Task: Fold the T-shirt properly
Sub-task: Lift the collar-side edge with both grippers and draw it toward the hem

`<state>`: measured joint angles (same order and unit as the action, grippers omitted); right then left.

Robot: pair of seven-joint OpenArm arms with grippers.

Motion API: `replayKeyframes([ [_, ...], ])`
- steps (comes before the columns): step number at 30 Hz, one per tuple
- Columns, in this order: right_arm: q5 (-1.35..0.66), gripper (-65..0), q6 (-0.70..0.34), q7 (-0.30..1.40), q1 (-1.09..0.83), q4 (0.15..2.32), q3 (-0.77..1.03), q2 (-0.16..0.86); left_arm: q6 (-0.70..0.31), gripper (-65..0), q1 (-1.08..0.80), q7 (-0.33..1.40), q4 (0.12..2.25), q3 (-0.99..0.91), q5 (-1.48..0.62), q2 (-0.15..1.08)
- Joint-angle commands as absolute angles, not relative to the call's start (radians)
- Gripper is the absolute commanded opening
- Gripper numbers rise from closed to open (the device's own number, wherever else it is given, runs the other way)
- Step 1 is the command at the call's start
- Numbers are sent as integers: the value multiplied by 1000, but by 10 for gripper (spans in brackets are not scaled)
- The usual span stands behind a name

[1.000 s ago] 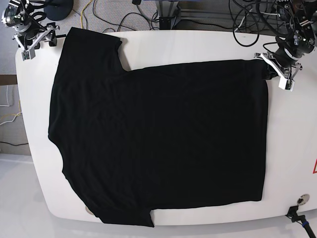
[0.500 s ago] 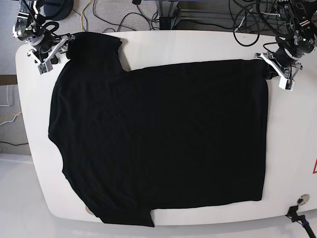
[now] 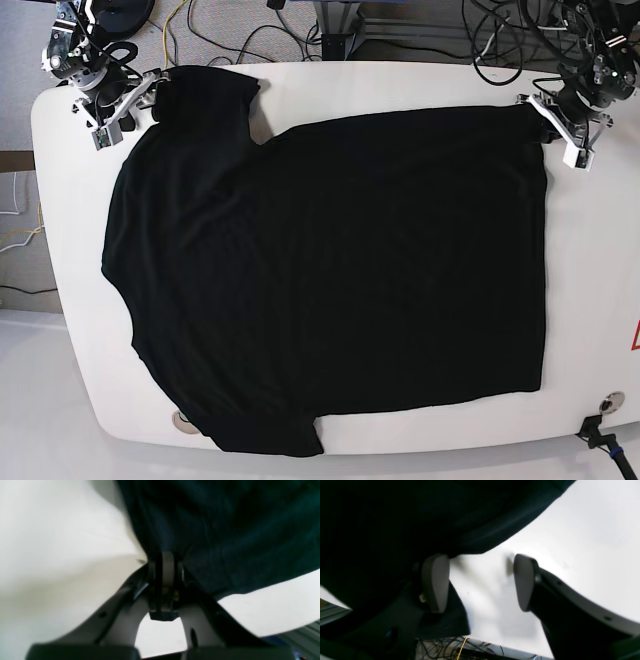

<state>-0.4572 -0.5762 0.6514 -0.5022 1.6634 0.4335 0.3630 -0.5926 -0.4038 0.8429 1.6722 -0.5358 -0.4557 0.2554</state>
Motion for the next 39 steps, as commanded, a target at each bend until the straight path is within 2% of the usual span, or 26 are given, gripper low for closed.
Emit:
replayKeyframes([
  [1,-456,-255,-575,679,-512,1669,438,371,-595,-635,-397,825,1689,-542,-469,275],
  [9,-602,-255,-625,719,-510,1669,467,352,-595,-635,-397,825,1689,-541,-469,275],
  [18,-596,-255,-631,728,-509,1667,458,259,-596,-635,-395,825,1689,-539,-469,297],
  [32,-595,-265,-631,730,-513,1666,456,213,-596,-635,-395,825,1689,-539,-469,298],
  [34,-595,-321,-631,730,-513,1666,456,208,-596,-635,-395,825,1689,-539,-469,298],
  [39,-595,-573,-624,730,-513,1664,456,206,-596,-635,-395,825,1689,-539,-469,298],
])
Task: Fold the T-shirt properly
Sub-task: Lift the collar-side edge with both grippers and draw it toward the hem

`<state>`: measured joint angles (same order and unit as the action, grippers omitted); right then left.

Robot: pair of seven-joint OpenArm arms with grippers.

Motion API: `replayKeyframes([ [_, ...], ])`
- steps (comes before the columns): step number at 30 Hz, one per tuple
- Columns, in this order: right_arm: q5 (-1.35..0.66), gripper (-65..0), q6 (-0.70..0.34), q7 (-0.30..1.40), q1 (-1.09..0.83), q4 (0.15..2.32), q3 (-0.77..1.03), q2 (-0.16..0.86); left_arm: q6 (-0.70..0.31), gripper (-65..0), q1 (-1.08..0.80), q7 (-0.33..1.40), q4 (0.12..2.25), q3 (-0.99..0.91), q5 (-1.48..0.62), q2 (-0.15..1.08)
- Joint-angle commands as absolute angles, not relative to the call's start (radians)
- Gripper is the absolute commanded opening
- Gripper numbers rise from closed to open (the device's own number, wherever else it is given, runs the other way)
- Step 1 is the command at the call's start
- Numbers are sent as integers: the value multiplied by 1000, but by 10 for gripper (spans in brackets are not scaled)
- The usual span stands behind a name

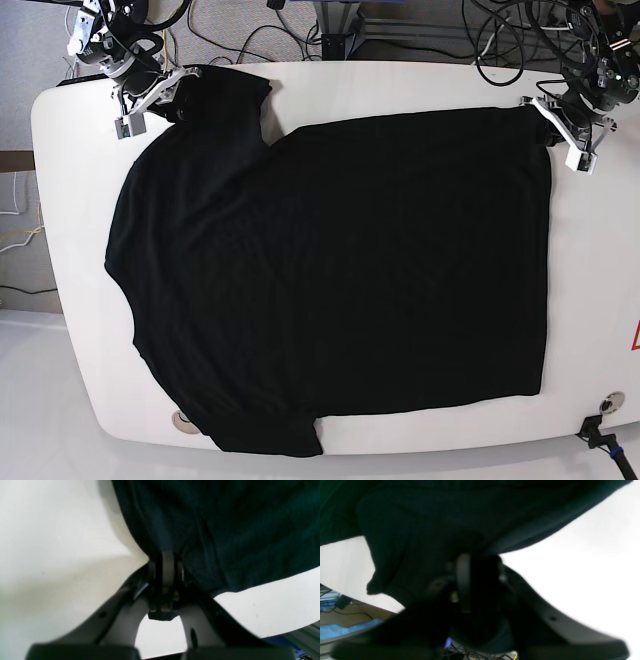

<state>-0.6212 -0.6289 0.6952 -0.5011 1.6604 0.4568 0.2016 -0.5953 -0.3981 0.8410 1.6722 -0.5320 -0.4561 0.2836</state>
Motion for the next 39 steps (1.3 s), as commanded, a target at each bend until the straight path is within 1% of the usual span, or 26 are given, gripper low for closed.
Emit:
replayKeyframes([
  [1,-595,-611,-624,730,-513,1664,456,206,-596,-635,-395,825,1689,-539,-469,298],
  [2,-595,-646,-624,730,-513,1664,456,206,-596,-635,-395,825,1689,-539,-469,298],
  [3,-595,-650,-624,730,-513,1664,456,206,-596,-635,-395,825,1689,-539,-469,298],
  [16,-602,-650,-624,730,-512,1675,456,208,-598,-635,-395,825,1693,-539,-472,320],
  [20,-604,-650,-624,740,-518,1788,456,199,-598,-638,-395,825,1702,-539,-473,320],
  [22,-604,-650,-624,773,-519,1842,464,180,-598,-639,-395,825,1725,-539,-473,318],
  [25,-604,-650,-624,820,-503,1919,464,179,-598,-640,-394,825,1773,-539,-473,315],
  [29,-604,-650,-624,900,-420,1957,464,177,-598,-640,-344,825,1825,-536,-473,312],
  [33,-602,-650,-622,909,-334,1956,464,177,-595,-638,-263,825,1819,-535,-470,312],
  [39,-596,-650,-621,923,-193,1902,461,177,-595,-636,-136,825,1722,-512,-470,312],
])
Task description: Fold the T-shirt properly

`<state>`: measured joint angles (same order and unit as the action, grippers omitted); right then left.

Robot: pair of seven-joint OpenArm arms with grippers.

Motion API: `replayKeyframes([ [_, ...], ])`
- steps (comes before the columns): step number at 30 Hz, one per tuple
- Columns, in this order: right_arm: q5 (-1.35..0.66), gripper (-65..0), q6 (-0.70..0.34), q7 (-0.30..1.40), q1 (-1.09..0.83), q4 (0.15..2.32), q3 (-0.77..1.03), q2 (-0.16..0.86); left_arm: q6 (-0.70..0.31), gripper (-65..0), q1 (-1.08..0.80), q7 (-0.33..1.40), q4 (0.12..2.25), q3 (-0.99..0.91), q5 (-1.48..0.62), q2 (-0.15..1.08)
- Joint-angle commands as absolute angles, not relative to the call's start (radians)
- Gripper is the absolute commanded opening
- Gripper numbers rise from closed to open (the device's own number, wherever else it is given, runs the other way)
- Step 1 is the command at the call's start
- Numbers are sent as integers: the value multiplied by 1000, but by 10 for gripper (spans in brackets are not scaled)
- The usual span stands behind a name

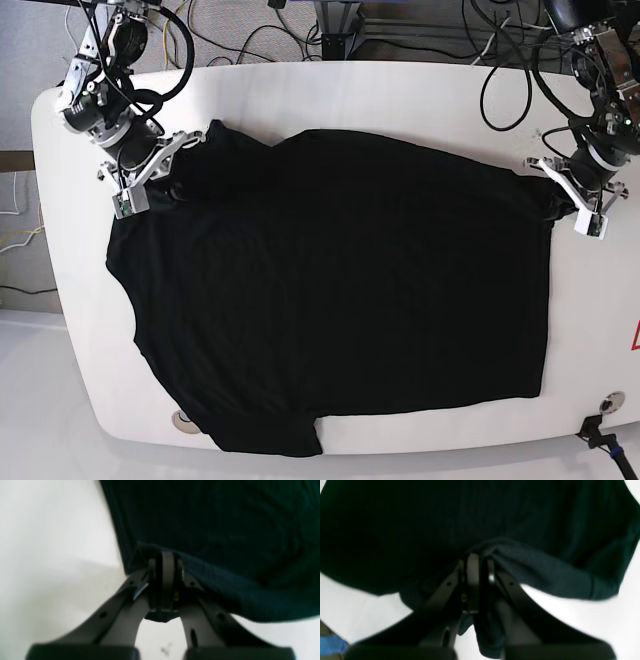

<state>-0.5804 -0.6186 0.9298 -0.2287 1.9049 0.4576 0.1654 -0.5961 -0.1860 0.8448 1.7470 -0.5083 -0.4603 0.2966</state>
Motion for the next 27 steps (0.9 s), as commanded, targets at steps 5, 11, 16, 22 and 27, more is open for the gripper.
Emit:
replayKeyframes([
  [5,-596,-650,-621,954,-47,1793,461,177,-595,-636,-24,825,1575,-510,-469,312],
  [11,-593,-650,-621,949,134,1609,461,180,-595,-636,130,825,1380,-510,-469,312],
  [16,-581,-650,-621,929,257,1455,460,185,-593,-636,246,825,1253,-512,-469,314],
  [22,-461,-650,-622,863,334,1351,461,180,-591,-636,320,822,1133,-515,-469,323],
  [27,-429,-650,-622,814,334,1291,461,183,-529,-636,298,822,1132,-516,-469,343],
])
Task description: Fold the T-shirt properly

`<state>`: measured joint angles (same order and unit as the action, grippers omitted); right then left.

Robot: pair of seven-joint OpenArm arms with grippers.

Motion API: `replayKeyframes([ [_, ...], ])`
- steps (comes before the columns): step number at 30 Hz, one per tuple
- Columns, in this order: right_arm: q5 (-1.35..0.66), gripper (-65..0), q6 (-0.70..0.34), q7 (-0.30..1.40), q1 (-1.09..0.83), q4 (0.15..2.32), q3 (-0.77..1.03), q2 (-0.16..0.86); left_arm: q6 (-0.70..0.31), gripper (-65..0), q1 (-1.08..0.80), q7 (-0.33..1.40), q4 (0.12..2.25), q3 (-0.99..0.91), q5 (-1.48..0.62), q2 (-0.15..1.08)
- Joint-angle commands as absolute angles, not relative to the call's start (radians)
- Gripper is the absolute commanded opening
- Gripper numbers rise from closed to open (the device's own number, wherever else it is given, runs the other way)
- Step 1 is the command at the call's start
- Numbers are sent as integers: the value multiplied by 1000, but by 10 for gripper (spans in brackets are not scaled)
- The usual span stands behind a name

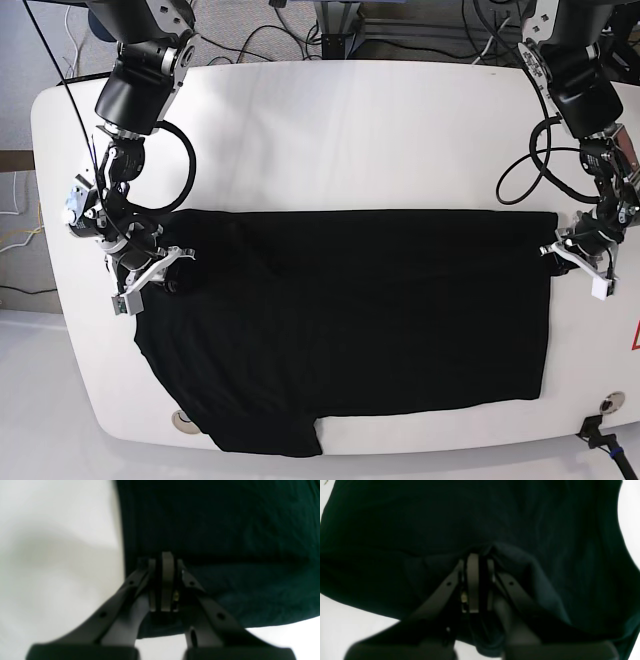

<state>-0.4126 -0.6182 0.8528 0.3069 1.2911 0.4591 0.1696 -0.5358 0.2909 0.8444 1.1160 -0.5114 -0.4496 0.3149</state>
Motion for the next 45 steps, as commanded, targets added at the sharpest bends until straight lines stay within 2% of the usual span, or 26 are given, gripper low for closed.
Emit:
replayKeyframes([
  [1,-429,-650,-622,803,334,1279,461,185,-529,-636,285,822,1132,-516,-469,355],
  [14,-297,-650,-621,728,363,1224,456,193,-529,-631,242,819,1130,-512,-467,383],
  [15,-263,-650,-621,711,369,1224,456,193,-529,-606,243,819,1130,-512,-456,384],
  [16,-220,-621,-619,696,371,1224,456,191,-529,-563,248,819,1130,-512,-430,384],
  [20,-90,-167,-628,665,395,1247,455,196,-538,-292,308,773,1136,-509,-225,384],
  [21,-71,-75,-628,665,395,1282,455,197,-552,-243,318,754,1141,-507,-176,384],
  [22,-51,-11,-628,665,392,1319,455,200,-584,-211,328,733,1158,-492,-133,384],
  [26,41,0,-630,665,346,1471,455,200,-654,-205,329,702,1282,-479,-22,384],
  [32,122,0,-630,665,213,1569,461,243,-673,-205,148,700,1504,-476,-10,380],
  [36,122,-3,-630,651,179,1489,466,278,-674,-205,71,700,1543,-476,-13,363],
  [41,117,-69,-631,555,182,1331,464,303,-674,-205,38,699,1557,-481,-13,334],
  [45,41,-73,-631,484,231,1165,464,332,-674,-205,36,699,1555,-479,-13,334],
])
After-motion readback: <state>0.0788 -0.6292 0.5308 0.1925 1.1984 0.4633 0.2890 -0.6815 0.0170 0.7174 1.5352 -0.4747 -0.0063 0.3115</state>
